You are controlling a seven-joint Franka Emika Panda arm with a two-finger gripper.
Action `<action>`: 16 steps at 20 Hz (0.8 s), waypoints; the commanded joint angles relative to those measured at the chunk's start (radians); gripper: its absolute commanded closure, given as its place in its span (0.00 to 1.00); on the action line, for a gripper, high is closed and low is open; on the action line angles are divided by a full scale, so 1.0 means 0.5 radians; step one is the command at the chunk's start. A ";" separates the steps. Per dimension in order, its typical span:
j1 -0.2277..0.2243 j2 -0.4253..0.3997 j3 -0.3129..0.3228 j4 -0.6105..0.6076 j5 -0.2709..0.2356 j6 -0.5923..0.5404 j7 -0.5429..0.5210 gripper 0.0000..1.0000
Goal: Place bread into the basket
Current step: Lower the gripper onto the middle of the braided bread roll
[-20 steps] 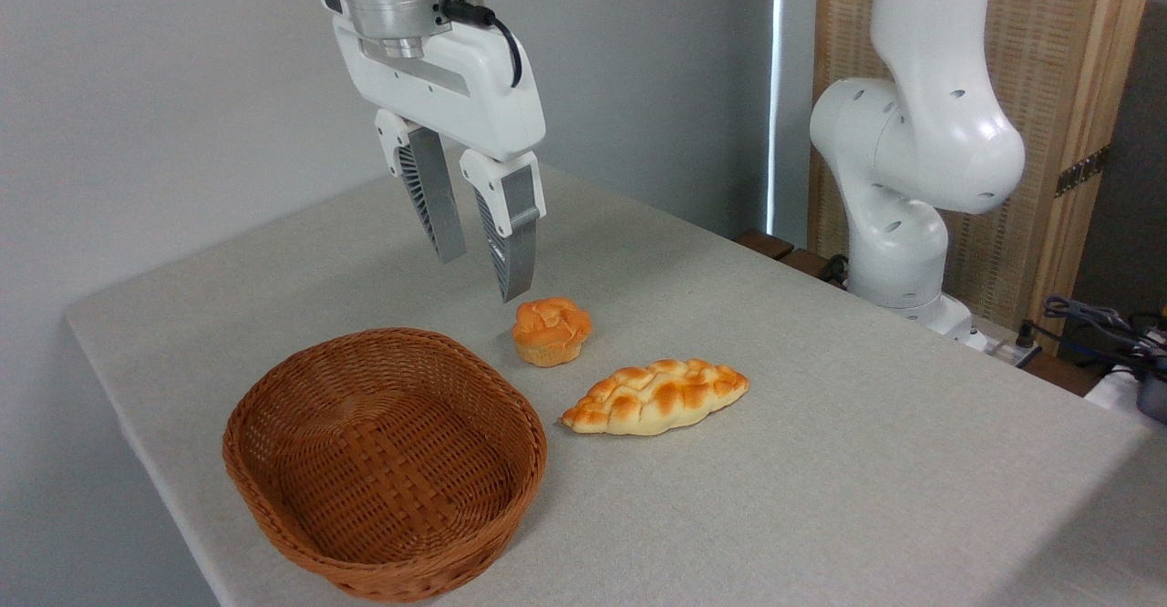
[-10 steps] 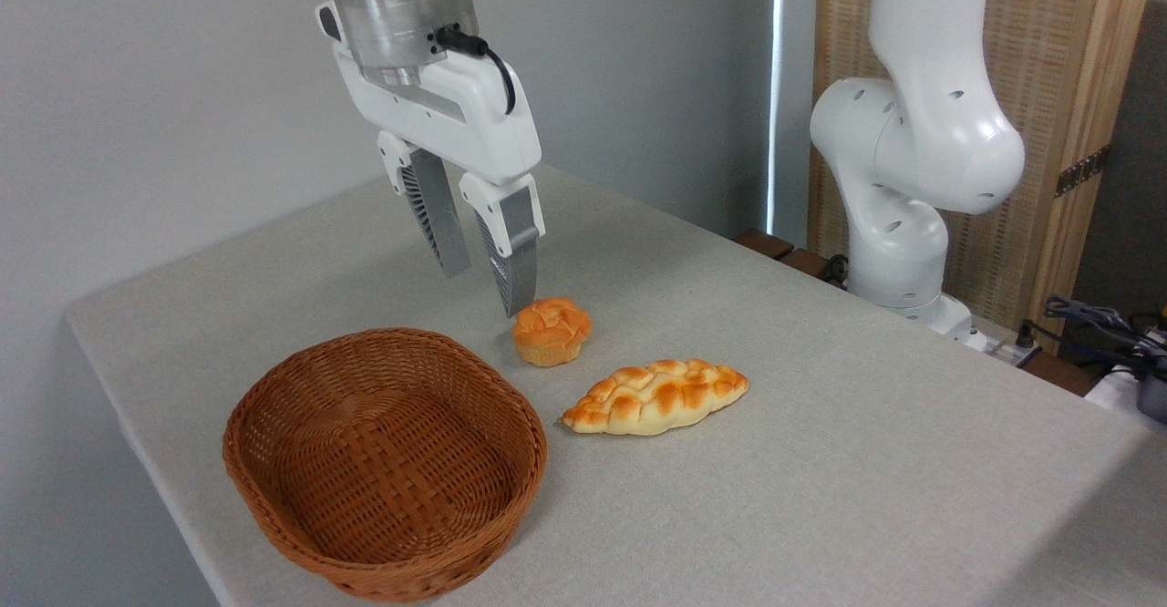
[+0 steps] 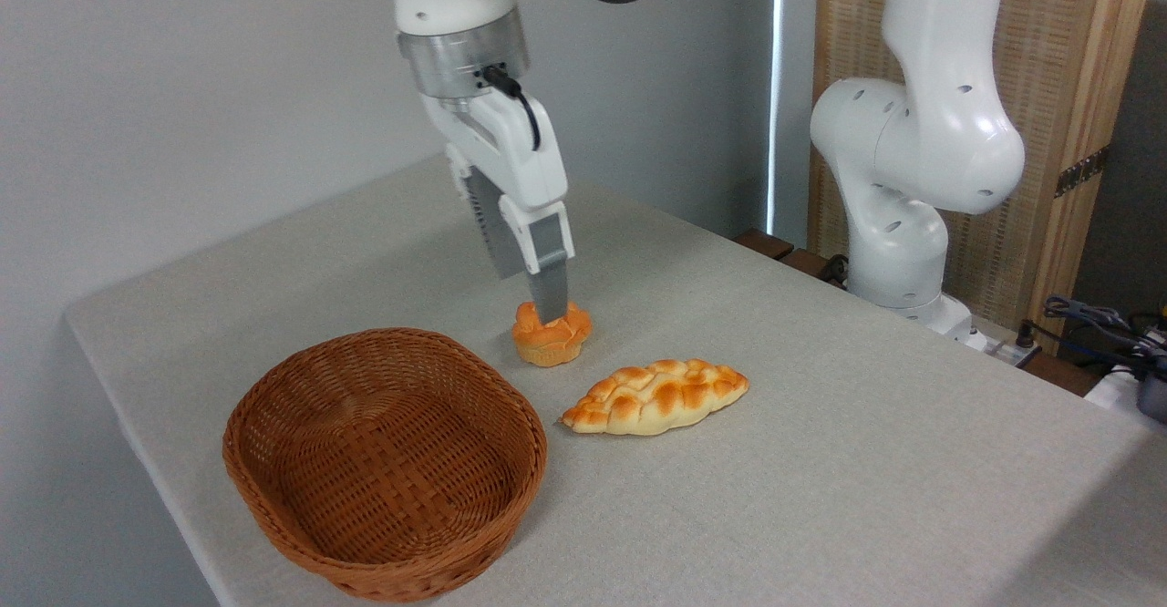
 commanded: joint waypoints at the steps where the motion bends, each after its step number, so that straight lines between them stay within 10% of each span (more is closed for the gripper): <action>1: 0.002 -0.185 0.023 -0.285 -0.003 0.083 0.199 0.00; 16: 0.005 -0.329 0.115 -0.810 0.227 0.445 0.291 0.00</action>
